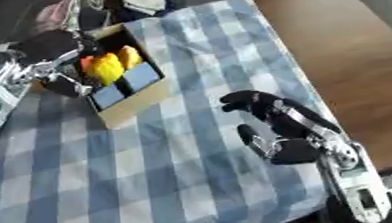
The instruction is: Pick up objects on the table and place them in the box.
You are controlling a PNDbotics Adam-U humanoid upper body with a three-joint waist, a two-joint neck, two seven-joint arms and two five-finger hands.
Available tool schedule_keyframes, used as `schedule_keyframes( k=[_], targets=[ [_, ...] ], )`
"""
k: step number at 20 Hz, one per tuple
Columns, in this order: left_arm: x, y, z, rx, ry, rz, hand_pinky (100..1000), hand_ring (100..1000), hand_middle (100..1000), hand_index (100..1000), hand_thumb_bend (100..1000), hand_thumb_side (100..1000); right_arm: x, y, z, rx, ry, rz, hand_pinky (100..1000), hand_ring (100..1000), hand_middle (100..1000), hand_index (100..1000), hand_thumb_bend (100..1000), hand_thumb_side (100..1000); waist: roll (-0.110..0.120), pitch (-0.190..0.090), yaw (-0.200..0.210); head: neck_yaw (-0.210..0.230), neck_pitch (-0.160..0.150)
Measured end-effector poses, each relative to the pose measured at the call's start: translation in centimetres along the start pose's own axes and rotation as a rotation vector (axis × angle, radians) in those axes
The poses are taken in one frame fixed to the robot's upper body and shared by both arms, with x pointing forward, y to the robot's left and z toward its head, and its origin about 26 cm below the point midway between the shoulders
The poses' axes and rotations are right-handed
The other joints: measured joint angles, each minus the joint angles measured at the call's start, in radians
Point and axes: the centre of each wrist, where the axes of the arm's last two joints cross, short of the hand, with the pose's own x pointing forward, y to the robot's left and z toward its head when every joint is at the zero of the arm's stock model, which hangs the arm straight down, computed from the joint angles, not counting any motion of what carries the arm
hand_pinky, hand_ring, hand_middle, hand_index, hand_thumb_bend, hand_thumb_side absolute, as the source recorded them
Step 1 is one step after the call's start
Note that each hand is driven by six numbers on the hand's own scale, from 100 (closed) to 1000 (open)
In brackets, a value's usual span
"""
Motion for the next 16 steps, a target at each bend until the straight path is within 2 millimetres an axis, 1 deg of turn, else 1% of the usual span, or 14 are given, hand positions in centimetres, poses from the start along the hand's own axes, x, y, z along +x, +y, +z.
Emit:
schedule_keyframes(
  k=[4, 9, 11, 13, 16],
  targets=[
    [-0.8, 0.7, 1.0, 0.018, 0.017, 0.014, 708, 658, 690, 822, 334, 158, 0.0, 0.0, 0.0, -0.001, 0.000, 0.000, 1000, 871, 861, 890, 100, 322, 0.000, 0.000, 0.004, -0.004, 0.000],
    [-2.7, 2.9, 3.3, 0.138, 0.090, 0.070, 705, 638, 669, 812, 285, 144, 0.0, 0.0, 0.0, -0.002, 0.000, 0.001, 1000, 870, 861, 890, 100, 322, 0.000, 0.000, 0.016, -0.010, 0.000],
    [-3.6, 3.5, 4.2, 0.181, 0.132, 0.097, 699, 628, 658, 802, 282, 145, 0.0, 0.0, 0.0, -0.003, 0.000, 0.001, 1000, 870, 861, 890, 100, 322, 0.000, 0.000, 0.018, -0.012, 0.000],
    [-4.4, 3.6, 4.9, 0.199, 0.177, 0.120, 695, 631, 662, 801, 304, 152, 0.0, -0.1, 0.1, -0.005, 0.000, 0.001, 1000, 870, 861, 890, 100, 322, 0.000, 0.000, 0.022, -0.014, 0.000],
    [-5.5, 2.5, 5.2, 0.157, 0.242, 0.141, 687, 633, 658, 793, 326, 158, 0.0, -0.1, 0.1, -0.006, 0.000, 0.002, 1000, 870, 861, 890, 100, 322, 0.000, 0.000, 0.022, -0.014, 0.000]
  ],
)
